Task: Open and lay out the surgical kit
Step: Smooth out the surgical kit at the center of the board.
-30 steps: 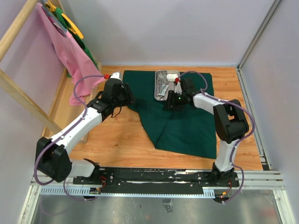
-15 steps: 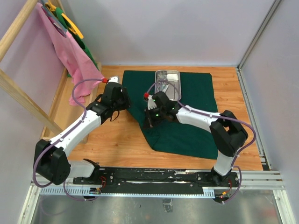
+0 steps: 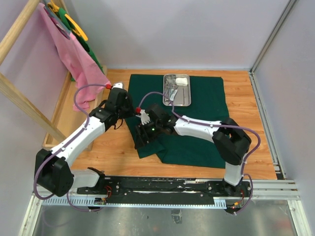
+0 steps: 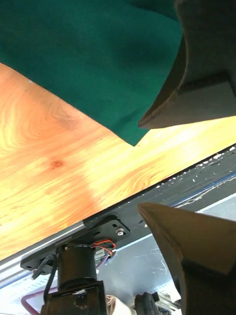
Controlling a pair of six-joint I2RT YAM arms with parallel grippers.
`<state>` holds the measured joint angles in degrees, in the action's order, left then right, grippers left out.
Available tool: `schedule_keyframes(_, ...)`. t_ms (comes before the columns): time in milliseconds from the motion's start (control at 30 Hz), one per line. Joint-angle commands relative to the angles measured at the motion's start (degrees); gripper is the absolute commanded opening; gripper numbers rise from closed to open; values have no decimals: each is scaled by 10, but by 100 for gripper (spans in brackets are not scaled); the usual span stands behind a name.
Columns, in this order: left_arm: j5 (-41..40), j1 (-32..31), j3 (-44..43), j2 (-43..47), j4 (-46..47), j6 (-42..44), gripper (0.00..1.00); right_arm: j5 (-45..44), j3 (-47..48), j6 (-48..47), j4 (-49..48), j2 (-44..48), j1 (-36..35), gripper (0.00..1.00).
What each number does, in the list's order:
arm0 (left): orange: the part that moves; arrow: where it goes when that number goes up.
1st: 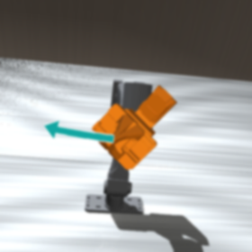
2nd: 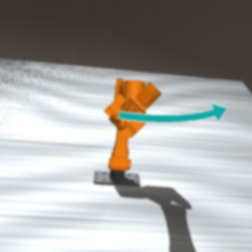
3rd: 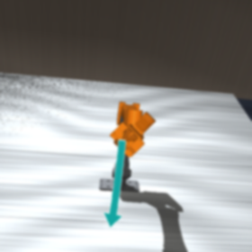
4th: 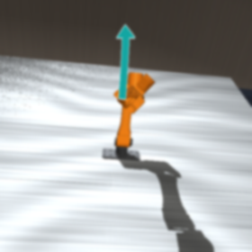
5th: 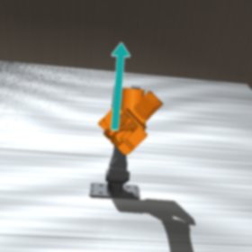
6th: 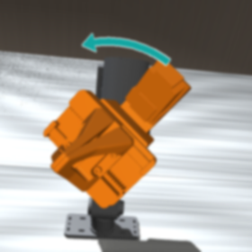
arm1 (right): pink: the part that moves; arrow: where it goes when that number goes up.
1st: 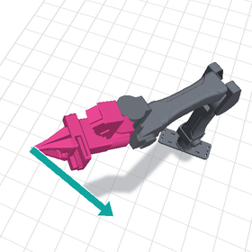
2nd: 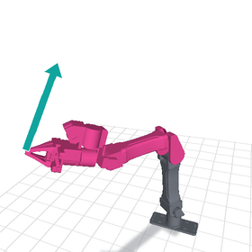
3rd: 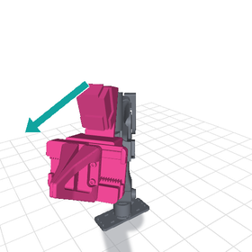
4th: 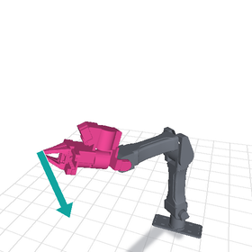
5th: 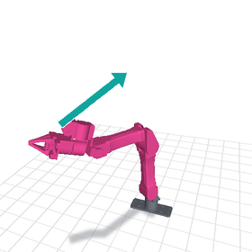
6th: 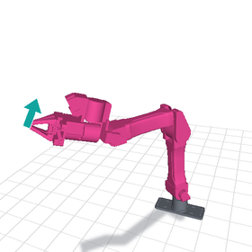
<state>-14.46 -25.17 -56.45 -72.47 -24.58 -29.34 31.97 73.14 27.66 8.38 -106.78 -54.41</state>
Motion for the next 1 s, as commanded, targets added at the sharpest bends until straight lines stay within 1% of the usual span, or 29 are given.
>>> schedule_keyframes(0,-2,8,-3,16,35,-5,51,31,-55,-20,18,65,-33,68)
schedule_keyframes(67,-1,17,1,24,35,-4,51,35,-84,-20,16,103,-33,85)
schedule_keyframes(100,5,24,1,29,36,-4,51,34,-98,-21,17,125,-33,89)
schedule_keyframes(200,18,31,-3,32,33,-1,51,13,-137,-24,27,193,-25,91)
schedule_keyframes(267,32,31,0,31,31,-5,51,-15,-149,-33,64,225,-10,91)
schedule_keyframes(333,54,29,17,32,39,-14,51,-60,-164,-44,105,250,21,90)
schedule_keyframes(433,61,11,48,32,51,-28,49,-106,-204,-36,137,270,108,85)
schedule_keyframes(533,64,-23,77,32,60,-45,45,-155,-235,-38,151,272,181,85)
schedule_keyframes(567,59,-39,85,31,60,-51,42,-165,-241,-42,151,270,198,83)
schedule_keyframes(600,53,-56,91,30,60,-57,35,-182,-245,-44,152,269,214,79)
schedule_keyframes(667,42,-94,108,27,59,-72,11,-201,-252,-46,154,266,237,63)
schedule_keyframes(700,36,-110,117,26,58,-81,5,-216,-255,-46,157,267,244,59)
schedule_keyframes(733,31,-126,129,25,59,-90,1,-226,-260,-45,157,268,248,58)
schedule_keyframes(800,17,-154,154,22,66,-111,0,-248,-274,-41,157,268,250,55)
schedule_keyframes(867,24,-166,186,15,93,-135,0,-261,-285,-30,150,262,251,51)
schedule_keyframes(967,34,-175,225,-4,146,-161,0,-259,-303,-14,130,259,250,50)
